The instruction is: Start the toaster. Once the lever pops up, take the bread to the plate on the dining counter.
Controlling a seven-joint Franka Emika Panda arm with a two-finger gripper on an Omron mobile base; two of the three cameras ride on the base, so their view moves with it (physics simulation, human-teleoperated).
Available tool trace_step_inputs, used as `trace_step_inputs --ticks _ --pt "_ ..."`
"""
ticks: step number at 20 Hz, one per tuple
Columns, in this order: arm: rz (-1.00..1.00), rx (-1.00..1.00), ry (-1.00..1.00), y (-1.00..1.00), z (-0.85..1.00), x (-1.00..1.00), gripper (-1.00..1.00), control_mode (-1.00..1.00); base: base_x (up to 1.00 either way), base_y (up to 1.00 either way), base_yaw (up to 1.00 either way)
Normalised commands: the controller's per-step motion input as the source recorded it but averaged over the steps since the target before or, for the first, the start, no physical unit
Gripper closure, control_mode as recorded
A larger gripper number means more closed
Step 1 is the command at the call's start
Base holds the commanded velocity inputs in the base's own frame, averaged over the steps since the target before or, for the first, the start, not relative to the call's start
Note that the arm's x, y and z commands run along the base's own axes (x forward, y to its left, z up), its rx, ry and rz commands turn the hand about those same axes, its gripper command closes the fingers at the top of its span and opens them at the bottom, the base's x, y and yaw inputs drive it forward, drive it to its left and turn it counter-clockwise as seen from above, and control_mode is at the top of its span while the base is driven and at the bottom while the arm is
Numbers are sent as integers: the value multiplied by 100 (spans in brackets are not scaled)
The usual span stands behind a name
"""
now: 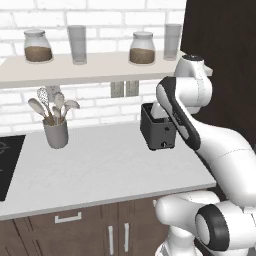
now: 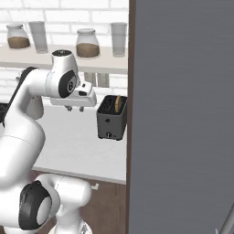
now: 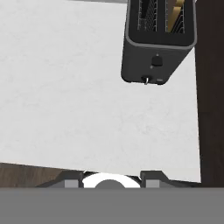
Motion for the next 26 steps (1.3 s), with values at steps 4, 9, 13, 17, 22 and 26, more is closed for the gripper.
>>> trace_step_inputs --ticks 4,9,13,17,22,26 --pt "1 1 -2 -21 0 0 -100 -100 0 0 0" --pt "0 2 0 -27 0 0 -100 -100 0 0 0" --pt "0 0 0 -5 0 0 -100 -100 0 0 0" --pt "0 0 0 0 0 0 -100 -100 0 0 0" --pt "0 0 -2 -12 0 0 -100 -100 0 0 0" --pt "0 0 0 -23 0 1 100 -100 0 0 0"
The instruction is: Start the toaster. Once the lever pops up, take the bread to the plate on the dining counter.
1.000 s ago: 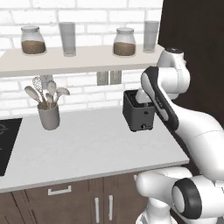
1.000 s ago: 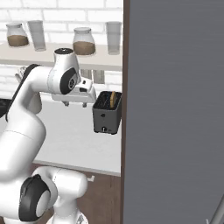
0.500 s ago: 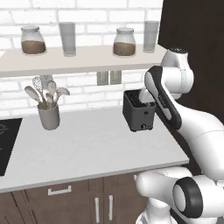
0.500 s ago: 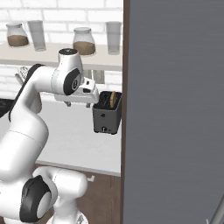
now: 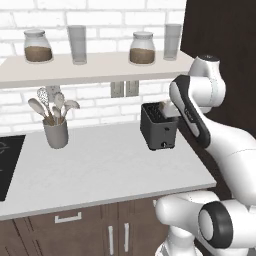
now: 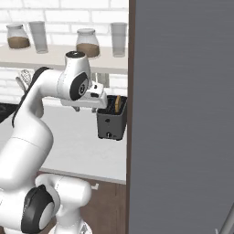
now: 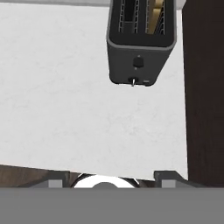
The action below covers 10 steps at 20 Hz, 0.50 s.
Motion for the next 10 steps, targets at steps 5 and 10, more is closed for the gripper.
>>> trace_step_inputs --ticks 5,10 --pt "-1 1 -4 -25 0 12 100 -100 0 0 0" --pt "0 0 -8 -16 -8 33 100 -100 0 0 0"
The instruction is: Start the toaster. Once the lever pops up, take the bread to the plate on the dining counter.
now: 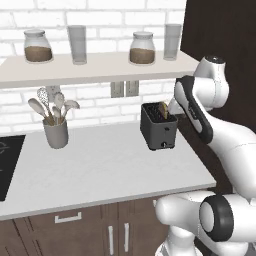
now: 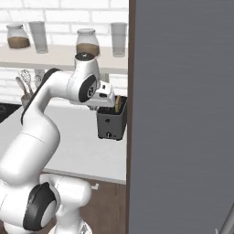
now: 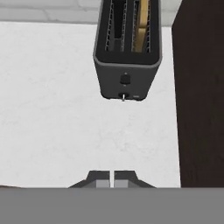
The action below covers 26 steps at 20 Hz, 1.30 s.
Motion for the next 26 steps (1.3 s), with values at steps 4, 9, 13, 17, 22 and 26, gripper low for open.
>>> trace_step_inputs --ticks 4,9,13,17,22,26 --pt "0 0 -9 0 -14 27 100 -100 0 0 0" --pt "0 0 0 6 -47 8 100 -100 0 0 0" --pt "0 -2 4 10 -43 9 100 -100 0 0 0" --pt "0 -2 0 0 -35 7 100 -100 0 0 0" --pt "0 -1 0 1 -12 15 100 -100 0 0 0" --pt "0 -2 0 0 -7 24 100 -100 0 0 0"
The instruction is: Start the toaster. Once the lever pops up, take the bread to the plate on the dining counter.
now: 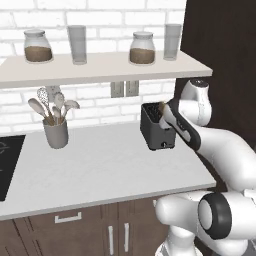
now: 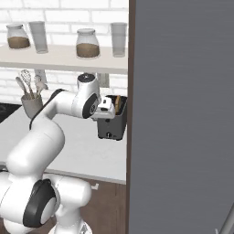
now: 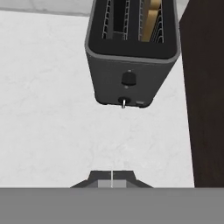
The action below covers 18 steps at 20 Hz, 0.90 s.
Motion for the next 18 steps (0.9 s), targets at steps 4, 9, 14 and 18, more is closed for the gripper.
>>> trace_step_inputs --ticks 4,9,14,18 --pt "0 -1 0 0 -13 42 100 -100 0 0 0" --pt "0 0 0 0 -16 35 100 -100 0 0 0" --pt "0 0 -7 0 -6 10 100 -100 0 0 0" --pt "0 0 -13 0 -16 8 100 -100 0 0 0"
